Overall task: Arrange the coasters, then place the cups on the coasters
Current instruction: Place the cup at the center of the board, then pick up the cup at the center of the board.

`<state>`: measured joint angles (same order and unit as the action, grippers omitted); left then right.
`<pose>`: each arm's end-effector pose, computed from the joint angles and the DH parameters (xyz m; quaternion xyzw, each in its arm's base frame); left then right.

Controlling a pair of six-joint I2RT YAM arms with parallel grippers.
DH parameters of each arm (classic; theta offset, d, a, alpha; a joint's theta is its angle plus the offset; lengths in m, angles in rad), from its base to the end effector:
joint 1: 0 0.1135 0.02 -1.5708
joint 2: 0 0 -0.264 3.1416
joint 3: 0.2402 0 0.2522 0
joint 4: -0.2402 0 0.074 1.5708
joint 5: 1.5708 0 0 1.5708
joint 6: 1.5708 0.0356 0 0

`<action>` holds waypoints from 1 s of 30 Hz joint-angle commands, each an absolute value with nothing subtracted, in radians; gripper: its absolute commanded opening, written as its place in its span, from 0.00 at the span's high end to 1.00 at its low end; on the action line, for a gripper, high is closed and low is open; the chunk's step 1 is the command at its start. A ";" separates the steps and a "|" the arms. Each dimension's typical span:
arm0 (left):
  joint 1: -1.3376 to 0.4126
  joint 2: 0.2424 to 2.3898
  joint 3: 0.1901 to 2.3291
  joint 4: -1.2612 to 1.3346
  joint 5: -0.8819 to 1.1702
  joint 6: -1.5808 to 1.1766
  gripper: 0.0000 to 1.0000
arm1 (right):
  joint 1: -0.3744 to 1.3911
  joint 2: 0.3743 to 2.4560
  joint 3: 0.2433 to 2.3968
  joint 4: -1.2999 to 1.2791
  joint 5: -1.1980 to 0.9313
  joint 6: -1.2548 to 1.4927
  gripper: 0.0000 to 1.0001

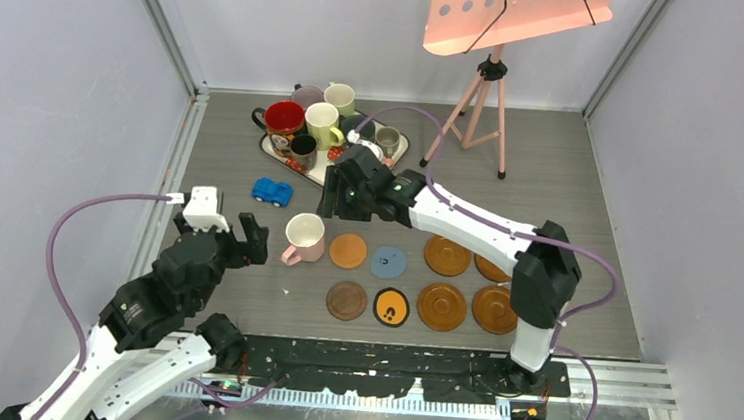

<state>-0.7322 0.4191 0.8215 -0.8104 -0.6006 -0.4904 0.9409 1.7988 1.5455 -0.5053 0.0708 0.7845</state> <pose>0.0697 -0.0356 0.3311 -0.0650 0.8121 -0.0987 0.5715 0.2443 0.3309 0.2920 -0.0578 0.9164 0.2787 0.2815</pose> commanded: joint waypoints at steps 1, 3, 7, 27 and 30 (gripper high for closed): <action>-0.735 0.373 0.859 -0.872 -0.576 -0.333 0.13 | 0.959 1.908 1.708 -0.596 0.099 0.753 0.40; -0.735 0.352 0.850 -0.878 -0.576 -0.294 0.13 | 0.963 1.960 1.761 -0.624 0.093 0.749 0.42; -0.735 0.318 0.831 -0.879 -0.580 -0.265 0.12 | 0.970 2.033 1.831 -0.671 0.097 0.745 0.45; -0.735 0.234 0.821 -0.868 -0.644 -0.255 0.09 | 0.969 2.082 2.045 -0.767 0.092 0.666 0.94; -0.735 0.218 0.819 -0.870 -0.658 -0.260 0.08 | 0.960 2.057 2.058 -0.778 0.106 0.664 0.95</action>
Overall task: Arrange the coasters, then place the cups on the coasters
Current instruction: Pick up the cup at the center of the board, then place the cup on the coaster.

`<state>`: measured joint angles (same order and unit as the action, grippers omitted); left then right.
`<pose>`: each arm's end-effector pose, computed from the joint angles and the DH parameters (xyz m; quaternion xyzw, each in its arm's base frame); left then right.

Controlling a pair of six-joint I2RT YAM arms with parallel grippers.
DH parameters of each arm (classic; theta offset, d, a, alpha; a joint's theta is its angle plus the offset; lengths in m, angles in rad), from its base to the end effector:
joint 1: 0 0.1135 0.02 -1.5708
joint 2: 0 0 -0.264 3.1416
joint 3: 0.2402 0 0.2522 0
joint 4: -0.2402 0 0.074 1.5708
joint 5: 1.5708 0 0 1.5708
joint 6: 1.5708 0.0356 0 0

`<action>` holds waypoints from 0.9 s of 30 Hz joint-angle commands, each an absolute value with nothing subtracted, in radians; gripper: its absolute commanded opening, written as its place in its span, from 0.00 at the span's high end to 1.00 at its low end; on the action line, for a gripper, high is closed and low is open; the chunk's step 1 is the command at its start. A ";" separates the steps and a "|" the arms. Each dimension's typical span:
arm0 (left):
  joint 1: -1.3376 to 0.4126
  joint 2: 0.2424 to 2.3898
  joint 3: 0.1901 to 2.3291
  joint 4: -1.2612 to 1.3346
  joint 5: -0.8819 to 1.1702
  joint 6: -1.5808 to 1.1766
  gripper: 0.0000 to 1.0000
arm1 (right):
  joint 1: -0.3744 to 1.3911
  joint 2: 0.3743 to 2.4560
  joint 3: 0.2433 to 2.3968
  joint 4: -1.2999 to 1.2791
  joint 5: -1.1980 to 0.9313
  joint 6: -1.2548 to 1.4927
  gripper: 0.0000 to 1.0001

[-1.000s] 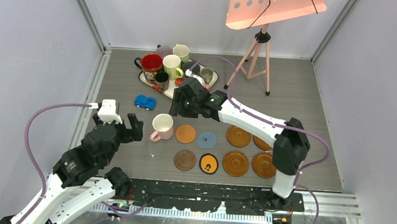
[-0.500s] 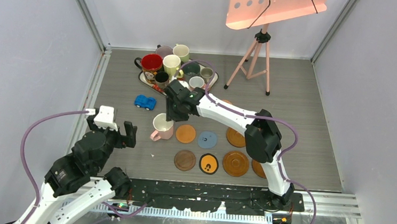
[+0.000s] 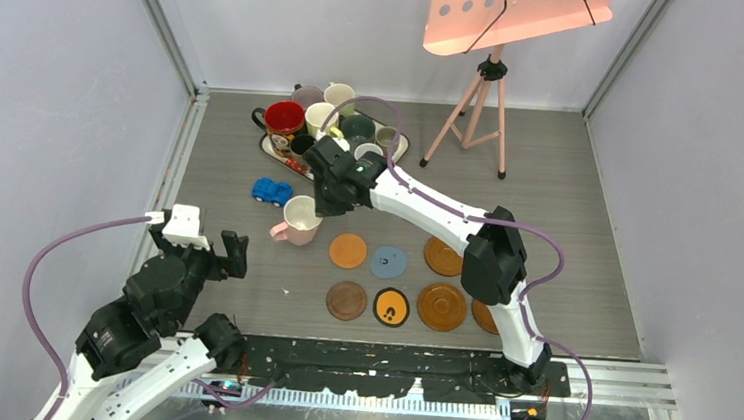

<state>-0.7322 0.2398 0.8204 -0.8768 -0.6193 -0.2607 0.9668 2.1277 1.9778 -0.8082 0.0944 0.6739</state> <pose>0.0391 -0.0073 0.3307 0.0025 0.7867 -0.0546 0.6150 0.2718 0.3879 0.2708 -0.1249 0.9443 0.1896 0.2383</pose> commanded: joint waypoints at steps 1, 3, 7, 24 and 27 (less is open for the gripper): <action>-0.735 0.210 0.818 -0.870 -0.658 -0.265 0.08 | 0.957 2.040 2.058 -0.783 0.122 0.663 0.95; -0.735 0.203 0.815 -0.869 -0.655 -0.270 0.08 | 0.943 2.011 2.058 -0.815 0.156 0.660 0.95; -0.735 0.201 0.815 -0.867 -0.648 -0.270 0.07 | 0.876 1.944 2.004 -0.847 0.203 0.649 0.95; -0.735 0.184 0.811 -0.864 -0.659 -0.270 0.06 | 0.556 1.725 1.722 -0.816 0.292 0.561 0.95; -0.735 0.181 0.810 -0.863 -0.665 -0.270 0.05 | 0.510 1.724 1.685 -0.795 0.294 0.532 0.95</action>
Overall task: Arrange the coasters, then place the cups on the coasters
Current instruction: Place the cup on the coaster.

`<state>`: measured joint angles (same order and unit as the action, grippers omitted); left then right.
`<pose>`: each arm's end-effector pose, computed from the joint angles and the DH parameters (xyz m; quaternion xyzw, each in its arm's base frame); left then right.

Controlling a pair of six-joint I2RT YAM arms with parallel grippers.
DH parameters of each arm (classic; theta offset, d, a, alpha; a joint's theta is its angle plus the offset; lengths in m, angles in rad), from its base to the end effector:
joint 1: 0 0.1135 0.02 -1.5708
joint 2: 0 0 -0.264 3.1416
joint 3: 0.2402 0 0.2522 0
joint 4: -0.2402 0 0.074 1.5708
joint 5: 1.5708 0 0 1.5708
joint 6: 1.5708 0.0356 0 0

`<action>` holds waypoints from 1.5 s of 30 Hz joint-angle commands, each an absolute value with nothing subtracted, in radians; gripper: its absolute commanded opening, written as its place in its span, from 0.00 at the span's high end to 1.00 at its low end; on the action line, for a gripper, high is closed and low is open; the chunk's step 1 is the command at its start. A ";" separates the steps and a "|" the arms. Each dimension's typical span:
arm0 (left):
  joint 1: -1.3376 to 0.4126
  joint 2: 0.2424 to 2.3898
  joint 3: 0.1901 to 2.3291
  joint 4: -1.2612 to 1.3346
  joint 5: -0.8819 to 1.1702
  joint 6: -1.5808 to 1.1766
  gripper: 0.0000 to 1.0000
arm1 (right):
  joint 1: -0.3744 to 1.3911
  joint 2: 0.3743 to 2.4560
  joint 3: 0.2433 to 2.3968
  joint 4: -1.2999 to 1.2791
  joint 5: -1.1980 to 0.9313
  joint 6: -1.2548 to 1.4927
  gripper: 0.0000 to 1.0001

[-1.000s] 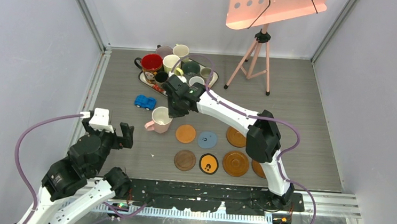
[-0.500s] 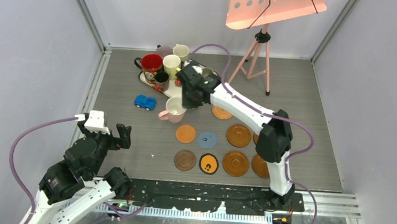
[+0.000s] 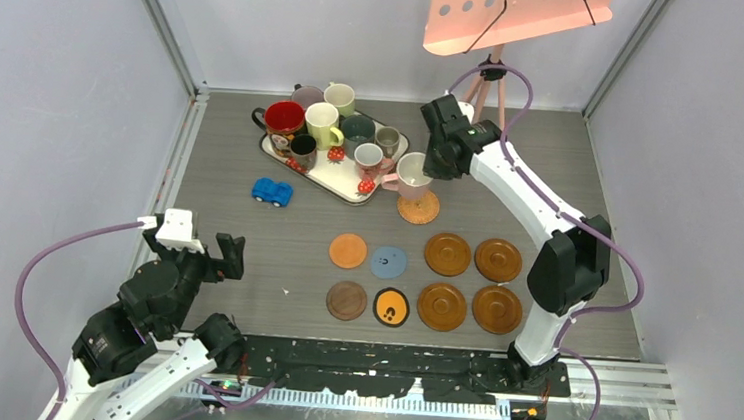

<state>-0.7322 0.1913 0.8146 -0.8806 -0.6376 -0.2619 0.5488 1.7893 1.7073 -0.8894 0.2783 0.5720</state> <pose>0.0320 -0.0002 0.3293 -0.0109 0.7760 -0.0583 0.6280 0.3356 0.1937 0.3216 0.0519 0.9457 0.0432 0.3181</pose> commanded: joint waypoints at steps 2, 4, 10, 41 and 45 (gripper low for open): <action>-0.735 0.179 0.809 -0.861 -0.664 -0.270 0.05 | 0.484 1.727 1.666 -0.777 0.279 0.531 0.95; -0.735 0.181 0.808 -0.859 -0.665 -0.270 0.05 | 0.461 1.734 1.651 -0.757 0.250 0.534 0.94; -0.735 0.183 0.808 -0.861 -0.671 -0.268 0.05 | 0.433 1.764 1.636 -0.718 0.201 0.543 0.95; -0.735 0.166 0.801 -0.855 -0.674 -0.267 0.04 | 0.414 1.844 1.624 -0.771 0.157 0.580 0.92; -0.735 0.167 0.802 -0.856 -0.670 -0.267 0.04 | 0.414 1.848 1.607 -0.768 0.156 0.583 0.90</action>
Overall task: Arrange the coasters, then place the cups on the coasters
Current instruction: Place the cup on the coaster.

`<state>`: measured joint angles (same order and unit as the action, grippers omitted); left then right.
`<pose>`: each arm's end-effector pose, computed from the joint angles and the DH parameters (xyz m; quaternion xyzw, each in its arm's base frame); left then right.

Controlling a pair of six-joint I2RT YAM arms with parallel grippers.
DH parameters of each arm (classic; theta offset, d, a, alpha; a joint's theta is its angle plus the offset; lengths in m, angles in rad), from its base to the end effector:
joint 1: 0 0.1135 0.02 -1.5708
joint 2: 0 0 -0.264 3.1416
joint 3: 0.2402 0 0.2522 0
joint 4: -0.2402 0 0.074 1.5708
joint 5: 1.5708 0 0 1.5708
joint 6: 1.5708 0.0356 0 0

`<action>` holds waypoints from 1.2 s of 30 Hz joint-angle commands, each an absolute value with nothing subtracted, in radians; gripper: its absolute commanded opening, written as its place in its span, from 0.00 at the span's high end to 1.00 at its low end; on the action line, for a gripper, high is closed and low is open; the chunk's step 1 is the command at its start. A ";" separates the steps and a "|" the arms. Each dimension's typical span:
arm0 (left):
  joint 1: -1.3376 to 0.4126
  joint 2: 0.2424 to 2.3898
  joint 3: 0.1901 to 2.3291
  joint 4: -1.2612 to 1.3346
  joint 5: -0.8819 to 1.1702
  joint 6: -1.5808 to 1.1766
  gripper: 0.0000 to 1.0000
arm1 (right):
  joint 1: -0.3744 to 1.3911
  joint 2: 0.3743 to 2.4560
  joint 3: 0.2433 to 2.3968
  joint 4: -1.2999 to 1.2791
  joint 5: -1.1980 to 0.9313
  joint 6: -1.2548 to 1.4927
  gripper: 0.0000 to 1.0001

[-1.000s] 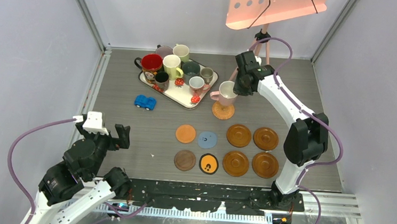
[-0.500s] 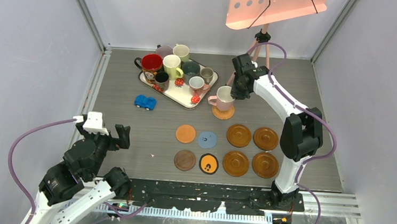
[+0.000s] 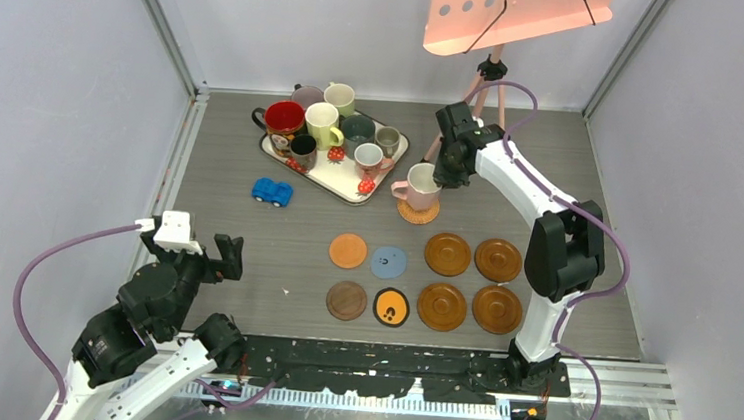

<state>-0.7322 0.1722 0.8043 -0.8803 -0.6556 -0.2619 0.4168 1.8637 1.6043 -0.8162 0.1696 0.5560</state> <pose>0.0303 0.0020 0.3268 -0.0182 0.7727 -0.0539 0.6322 0.3684 0.1565 0.2654 0.0879 0.9622 0.0416 0.2543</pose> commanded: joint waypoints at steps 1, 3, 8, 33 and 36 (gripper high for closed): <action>-0.735 0.167 0.802 -0.858 -0.669 -0.267 0.04 | 0.414 1.848 1.605 -0.768 0.158 0.583 0.90; -0.735 0.167 0.801 -0.856 -0.667 -0.268 0.04 | 0.414 1.850 1.601 -0.766 0.163 0.584 0.87; -0.735 0.170 0.801 -0.855 -0.667 -0.268 0.04 | 0.414 1.856 1.603 -0.758 0.164 0.585 0.78; -0.735 0.163 0.786 -0.844 -0.617 -0.256 0.03 | 0.514 1.802 1.817 -0.894 0.231 0.568 0.42; -0.735 0.158 0.786 -0.847 -0.612 -0.257 0.03 | 0.568 1.831 1.875 -0.900 0.263 0.525 0.43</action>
